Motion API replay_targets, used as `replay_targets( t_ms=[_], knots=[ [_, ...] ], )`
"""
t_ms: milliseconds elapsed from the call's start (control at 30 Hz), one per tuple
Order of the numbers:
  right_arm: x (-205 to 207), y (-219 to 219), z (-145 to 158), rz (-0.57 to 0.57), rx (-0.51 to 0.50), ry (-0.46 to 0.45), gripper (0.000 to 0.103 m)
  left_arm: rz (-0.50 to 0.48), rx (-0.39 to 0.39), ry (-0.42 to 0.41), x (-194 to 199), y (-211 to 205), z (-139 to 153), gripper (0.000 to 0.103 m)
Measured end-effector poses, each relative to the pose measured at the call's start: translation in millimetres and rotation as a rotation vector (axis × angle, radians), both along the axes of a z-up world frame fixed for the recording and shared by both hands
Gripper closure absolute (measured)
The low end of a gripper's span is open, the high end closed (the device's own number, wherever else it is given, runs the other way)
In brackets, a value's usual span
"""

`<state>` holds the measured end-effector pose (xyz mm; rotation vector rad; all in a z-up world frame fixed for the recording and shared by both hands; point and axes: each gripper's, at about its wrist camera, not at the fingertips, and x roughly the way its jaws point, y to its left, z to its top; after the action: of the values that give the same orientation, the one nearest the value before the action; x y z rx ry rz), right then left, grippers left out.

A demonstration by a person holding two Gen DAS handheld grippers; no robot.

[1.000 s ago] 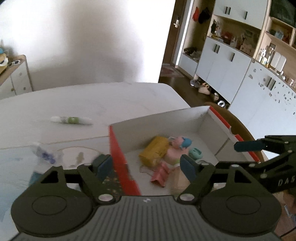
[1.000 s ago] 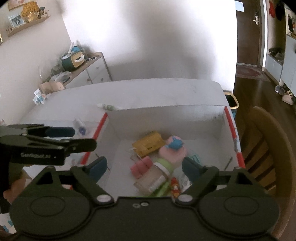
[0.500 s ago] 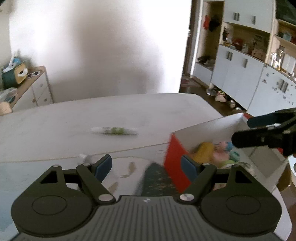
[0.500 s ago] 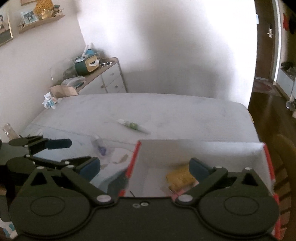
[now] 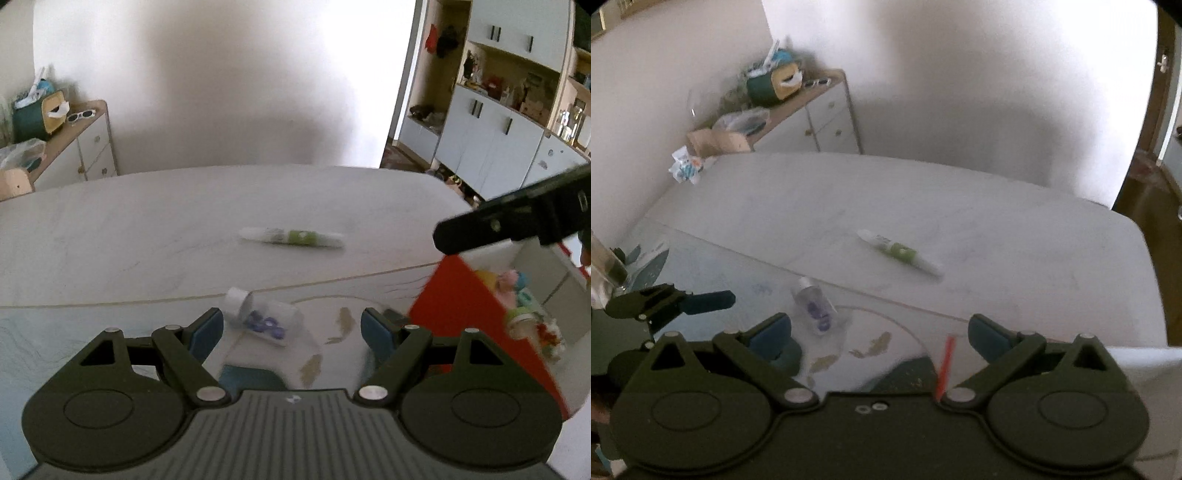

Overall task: Organize rigid objects
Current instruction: 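Move both tools back toward the glass bead jar and highlighter, then grasp the glass bead jar with the left tool while the right tool grasps the highlighter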

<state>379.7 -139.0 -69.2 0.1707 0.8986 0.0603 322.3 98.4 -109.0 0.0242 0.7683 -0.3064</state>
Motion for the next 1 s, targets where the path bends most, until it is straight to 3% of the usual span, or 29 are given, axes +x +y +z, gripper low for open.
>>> replay_targets(
  t_ms=[633,1000],
  knots=[
    [127,21,-57,0.121,-0.120,0.192,0.002,-0.115,0.049,-0.013,52,6,-57,0.021],
    [169,26,-97,0.205,-0.196,0.271,0.018,-0.159,0.057,-0.028,64,3,-82,0.021]
  ],
)
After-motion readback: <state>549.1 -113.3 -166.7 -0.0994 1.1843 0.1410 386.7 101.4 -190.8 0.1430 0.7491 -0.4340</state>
